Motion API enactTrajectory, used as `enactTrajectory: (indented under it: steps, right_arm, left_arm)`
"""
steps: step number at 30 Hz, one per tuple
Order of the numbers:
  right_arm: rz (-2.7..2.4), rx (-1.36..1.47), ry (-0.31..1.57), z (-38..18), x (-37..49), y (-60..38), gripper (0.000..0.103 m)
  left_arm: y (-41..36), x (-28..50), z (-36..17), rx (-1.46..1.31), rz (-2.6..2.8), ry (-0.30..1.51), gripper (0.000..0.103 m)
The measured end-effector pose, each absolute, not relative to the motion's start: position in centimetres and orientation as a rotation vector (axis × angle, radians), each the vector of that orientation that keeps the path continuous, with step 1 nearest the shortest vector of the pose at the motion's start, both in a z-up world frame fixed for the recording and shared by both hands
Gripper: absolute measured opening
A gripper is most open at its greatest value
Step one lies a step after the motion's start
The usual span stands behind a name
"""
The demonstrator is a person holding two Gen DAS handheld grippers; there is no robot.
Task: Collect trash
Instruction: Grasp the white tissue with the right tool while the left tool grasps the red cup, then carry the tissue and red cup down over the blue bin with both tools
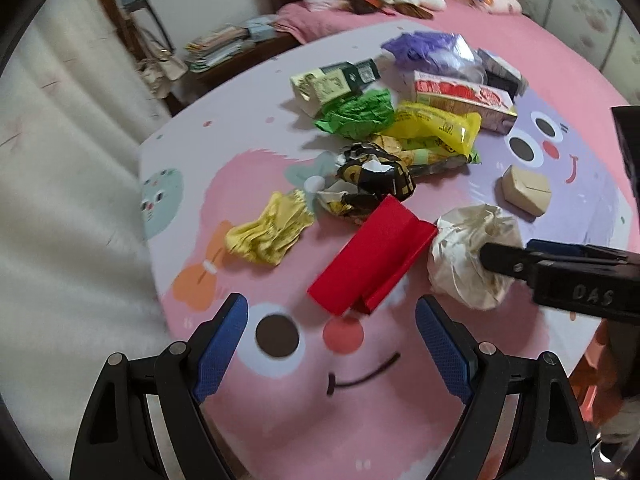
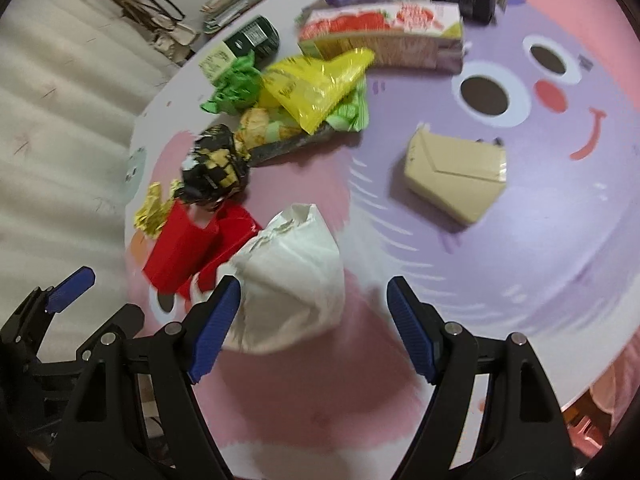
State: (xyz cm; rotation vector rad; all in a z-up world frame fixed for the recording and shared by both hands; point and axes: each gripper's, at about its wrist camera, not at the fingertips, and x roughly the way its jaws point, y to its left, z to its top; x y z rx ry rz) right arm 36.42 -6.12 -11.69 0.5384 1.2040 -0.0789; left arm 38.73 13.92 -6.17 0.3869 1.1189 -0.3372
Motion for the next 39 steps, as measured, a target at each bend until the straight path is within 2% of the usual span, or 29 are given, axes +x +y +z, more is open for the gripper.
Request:
enactTrajectory:
  steps: [4,5,6,17,18,20,21,22,24,28,39]
  right_arm:
    - [-0.101,0.546,1.198,-13.1,36.8,-5.5,0.066]
    - [-0.096,0.541,1.195,-13.1,36.8,-5.3,0.054]
    - [-0.078,0.548,1.203,-13.3,36.9,-5.0,0.049]
    - [-0.158,0.5,1.209,-11.4,34.7,-5.3,0.042]
    - [-0.162,0.499,1.212,-11.3,34.4,-5.4,0.042]
    - [-0.166,0.491,1.222,-11.0,33.7,-5.6,0.042]
    - [-0.168,0.482,1.223,-10.9,33.4,-5.7,0.041]
    - [-0.168,0.468,1.225,-10.6,33.1,-5.7,0.041]
    - [-0.163,0.45,1.228,-10.2,32.6,-5.8,0.041]
    - [-0.146,0.424,1.218,-8.7,31.8,-6.2,0.041]
    - [-0.039,0.362,1.166,-4.5,30.4,-8.5,0.041]
  left_arm:
    - [12.7,40.5,-8.2,0.43,-0.402,1.144,0.088]
    - [12.3,40.7,-8.5,0.443,-0.415,1.149,0.088]
    - [12.0,41.0,-9.0,0.456,-0.428,1.153,0.088]
    - [9.8,43.0,-14.1,0.523,-0.474,1.236,0.087]
    - [9.5,43.0,-14.4,0.528,-0.475,1.238,0.085]
    - [8.9,43.0,-15.2,0.531,-0.482,1.254,0.071]
    - [8.7,43.0,-15.2,0.51,-0.488,1.254,0.068]
    - [8.6,43.0,-15.3,0.499,-0.492,1.26,0.061]
    - [8.3,42.9,-15.3,0.483,-0.492,1.262,0.056]
    - [8.2,42.0,-14.3,0.453,-0.509,1.25,0.031]
    - [8.6,35.9,-8.9,0.25,-0.503,1.213,0.029]
